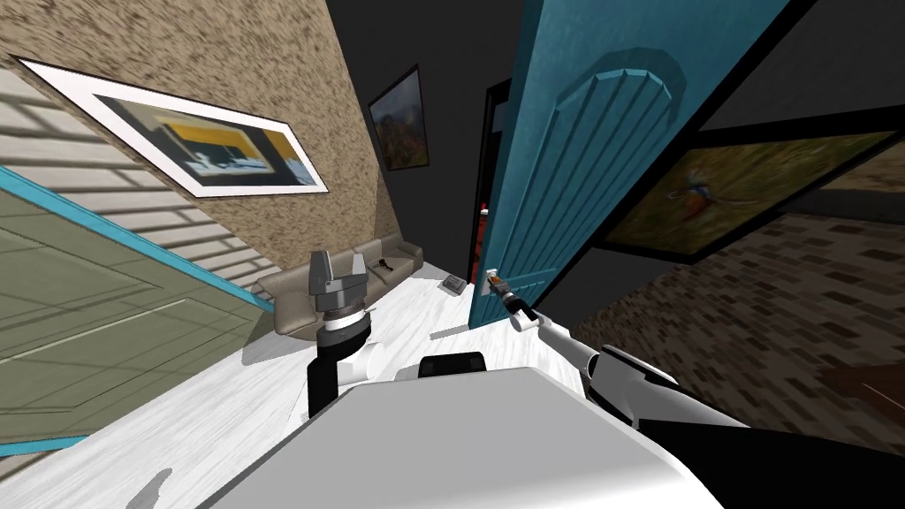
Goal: Pull the door open
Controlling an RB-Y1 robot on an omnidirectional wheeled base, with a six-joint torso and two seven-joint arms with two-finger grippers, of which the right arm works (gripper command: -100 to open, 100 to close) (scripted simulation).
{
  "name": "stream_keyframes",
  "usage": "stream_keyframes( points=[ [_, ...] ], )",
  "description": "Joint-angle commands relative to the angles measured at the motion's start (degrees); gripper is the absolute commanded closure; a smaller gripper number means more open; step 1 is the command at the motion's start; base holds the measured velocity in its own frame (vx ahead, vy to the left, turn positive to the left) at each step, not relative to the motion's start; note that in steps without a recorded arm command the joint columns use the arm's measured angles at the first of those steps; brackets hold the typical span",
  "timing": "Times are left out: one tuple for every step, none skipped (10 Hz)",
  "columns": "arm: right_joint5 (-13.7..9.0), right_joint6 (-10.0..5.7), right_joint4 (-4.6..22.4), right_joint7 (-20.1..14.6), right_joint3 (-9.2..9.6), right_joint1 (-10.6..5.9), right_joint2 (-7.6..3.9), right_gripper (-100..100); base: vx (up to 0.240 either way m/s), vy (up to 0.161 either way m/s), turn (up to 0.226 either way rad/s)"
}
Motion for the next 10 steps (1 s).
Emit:
stream_keyframes(
  points=[
    [0.14, -0.75, -0.61, -1.05, 1.22, 0.20, -0.93, 100, -0.188, -0.112, 0.068],
    [0.11, -0.45, -0.29, -0.64, 0.78, 0.17, -0.58, 100, -0.084, -0.048, 0.022],
    [0.41, -1.30, -0.73, -1.67, 2.02, 0.54, -1.55, 100, -0.138, -0.061, 0.089],
    [0.51, -1.62, -0.90, -2.01, 2.39, 0.61, -1.91, 100, -0.169, -0.103, 0.099],
    [0.73, -2.36, -1.28, -2.79, 3.25, 0.76, -2.75, 100, -0.161, -0.145, 0.121],
    [0.86, -2.76, -1.49, -3.21, 3.71, 0.85, -3.21, 100, -0.144, -0.128, 0.122],
    [1.11, -3.60, -1.92, -4.10, 4.68, 1.02, -4.17, 100, -0.136, -0.124, 0.127],
    [1.24, -4.02, -2.14, -4.54, 5.17, 1.11, -4.65, 100, -0.164, -0.114, 0.089],
    [1.48, -4.83, -2.56, -5.40, 6.11, 1.28, -5.57, 100, -0.186, -0.144, 0.125],
    [1.60, -5.21, -2.76, -5.80, 6.54, 1.36, -6.00, 100, -0.162, -0.117, 0.097]
  ],
)
